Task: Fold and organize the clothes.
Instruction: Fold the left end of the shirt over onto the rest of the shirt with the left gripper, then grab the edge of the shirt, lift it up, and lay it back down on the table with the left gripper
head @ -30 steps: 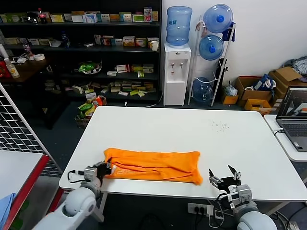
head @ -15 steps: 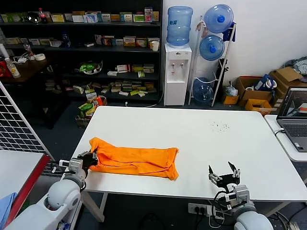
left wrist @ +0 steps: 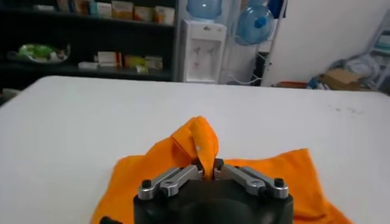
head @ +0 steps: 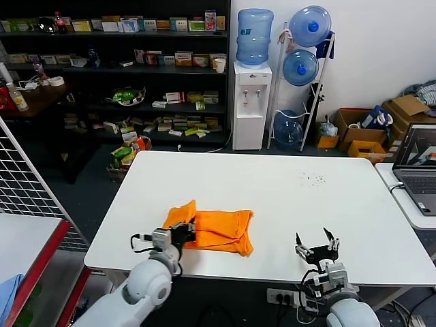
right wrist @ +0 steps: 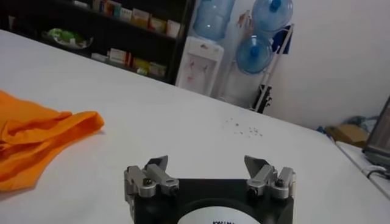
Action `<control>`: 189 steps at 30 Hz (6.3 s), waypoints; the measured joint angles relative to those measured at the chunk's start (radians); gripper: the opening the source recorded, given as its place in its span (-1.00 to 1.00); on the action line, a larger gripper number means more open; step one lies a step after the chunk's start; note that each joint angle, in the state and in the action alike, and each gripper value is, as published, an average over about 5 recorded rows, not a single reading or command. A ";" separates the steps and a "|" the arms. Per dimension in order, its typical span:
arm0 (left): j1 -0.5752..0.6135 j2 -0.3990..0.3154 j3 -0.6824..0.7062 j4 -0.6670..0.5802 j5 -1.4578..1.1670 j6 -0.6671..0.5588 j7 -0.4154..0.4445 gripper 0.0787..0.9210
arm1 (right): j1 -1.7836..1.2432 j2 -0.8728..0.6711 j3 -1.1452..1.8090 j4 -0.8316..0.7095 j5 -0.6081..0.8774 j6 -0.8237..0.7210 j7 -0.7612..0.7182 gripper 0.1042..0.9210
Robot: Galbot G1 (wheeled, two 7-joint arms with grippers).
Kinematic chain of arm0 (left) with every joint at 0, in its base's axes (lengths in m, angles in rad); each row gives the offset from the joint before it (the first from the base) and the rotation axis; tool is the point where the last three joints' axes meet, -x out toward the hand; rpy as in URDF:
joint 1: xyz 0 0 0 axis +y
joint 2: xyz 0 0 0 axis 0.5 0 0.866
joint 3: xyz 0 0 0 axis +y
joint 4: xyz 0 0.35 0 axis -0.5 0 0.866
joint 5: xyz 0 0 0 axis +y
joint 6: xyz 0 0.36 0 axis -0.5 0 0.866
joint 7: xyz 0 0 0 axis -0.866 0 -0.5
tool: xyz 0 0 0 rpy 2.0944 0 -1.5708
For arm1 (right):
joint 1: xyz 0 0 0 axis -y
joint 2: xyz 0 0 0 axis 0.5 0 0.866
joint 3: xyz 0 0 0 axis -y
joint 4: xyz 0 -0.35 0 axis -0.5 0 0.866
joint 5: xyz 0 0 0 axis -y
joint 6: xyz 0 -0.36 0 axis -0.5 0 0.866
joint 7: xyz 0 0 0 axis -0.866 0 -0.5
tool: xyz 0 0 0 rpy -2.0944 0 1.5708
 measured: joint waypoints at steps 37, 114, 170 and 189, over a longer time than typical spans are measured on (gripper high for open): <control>-0.061 -0.125 0.059 0.065 0.001 -0.026 0.135 0.76 | 0.065 -0.004 0.006 -0.090 0.006 0.033 -0.050 0.76; 0.035 0.259 -0.273 0.187 -0.049 0.143 0.392 -0.89 | 0.119 -0.037 -0.062 -0.072 0.054 0.019 -0.085 0.76; 0.045 0.305 -0.215 0.000 0.103 0.163 0.236 -0.89 | 0.104 -0.021 -0.050 -0.076 0.013 0.042 -0.086 0.76; -0.021 -0.281 -0.070 0.174 0.164 0.079 0.096 -0.89 | 0.052 -0.061 0.025 -0.081 0.059 0.134 -0.179 0.76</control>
